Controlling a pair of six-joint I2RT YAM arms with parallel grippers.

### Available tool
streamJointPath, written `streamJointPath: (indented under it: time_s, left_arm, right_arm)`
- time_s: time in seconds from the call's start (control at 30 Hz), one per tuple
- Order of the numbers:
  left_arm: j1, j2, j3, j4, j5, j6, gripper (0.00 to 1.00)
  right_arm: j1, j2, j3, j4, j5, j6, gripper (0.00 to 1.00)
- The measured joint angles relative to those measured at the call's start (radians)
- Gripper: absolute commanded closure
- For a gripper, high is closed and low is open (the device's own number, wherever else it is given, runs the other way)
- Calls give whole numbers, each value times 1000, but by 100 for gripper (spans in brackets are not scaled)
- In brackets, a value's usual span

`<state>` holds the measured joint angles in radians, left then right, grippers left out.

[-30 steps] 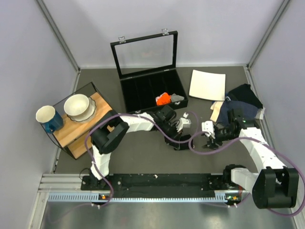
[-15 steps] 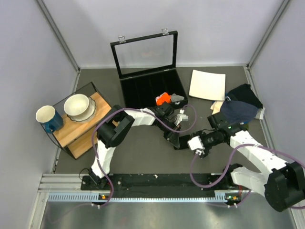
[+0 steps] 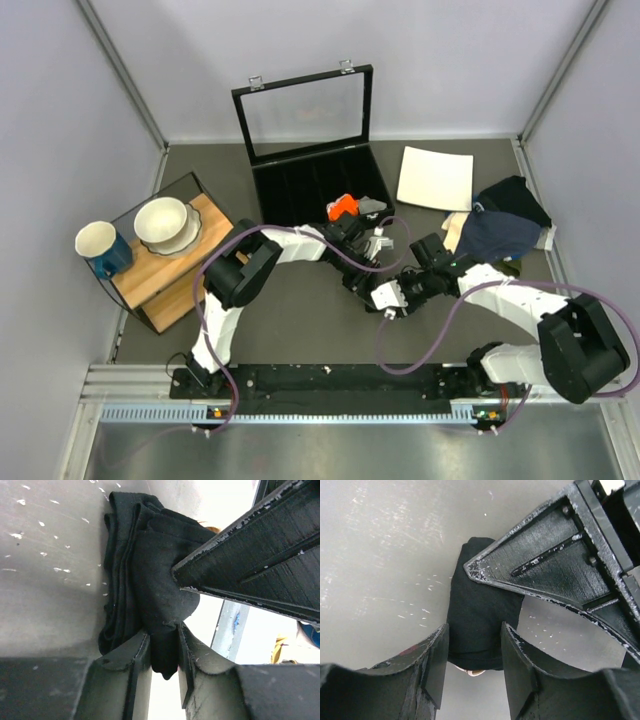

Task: Roll the underwear
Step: Roll the underwear to the center of the board.

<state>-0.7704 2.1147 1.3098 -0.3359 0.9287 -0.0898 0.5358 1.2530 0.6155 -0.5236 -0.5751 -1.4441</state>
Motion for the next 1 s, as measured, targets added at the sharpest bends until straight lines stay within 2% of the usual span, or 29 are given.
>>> streamJointPath:
  time_s: [0.03,0.07,0.1,0.27,0.3,0.33,0.37,0.5,0.73,0.87,0.97,1.0]
  left_arm:
    - [0,-7,-7,10,-5,-8,66]
    - [0,-19,-21,26,-15,-16,59]
    - [0,-41,-47,56,-35,-23,56]
    - [-3,-193,-183,158,-150,-37,48]
    - [2,-237,-213,183,-185,-39,39]
    - [5,-264,-229,199,-204,-39,4]
    - [10,-292,-245,217,-221,-40,2]
    - [23,-345,-271,289,-264,-51,2]
    - [26,-302,-274,341,-259,-57,3]
    - [25,-232,-260,348,-209,-42,8]
    - [24,-197,-229,356,-171,-22,16]
    - [23,-187,-224,362,-157,-15,22]
  right_arm:
    - [0,6,0,12,4,6,61]
    - [0,9,0,16,6,8,63]
    - [0,12,0,23,10,11,64]
    - [1,15,0,29,14,22,68]
    - [1,15,0,29,14,24,68]
    - [1,15,0,29,14,24,68]
    - [1,15,0,29,14,25,68]
    - [1,17,0,29,14,28,68]
    - [1,18,0,29,13,36,68]
    - [0,19,1,30,13,42,68]
    - [-2,19,2,30,12,44,69]
    - [-2,19,2,30,12,45,69]
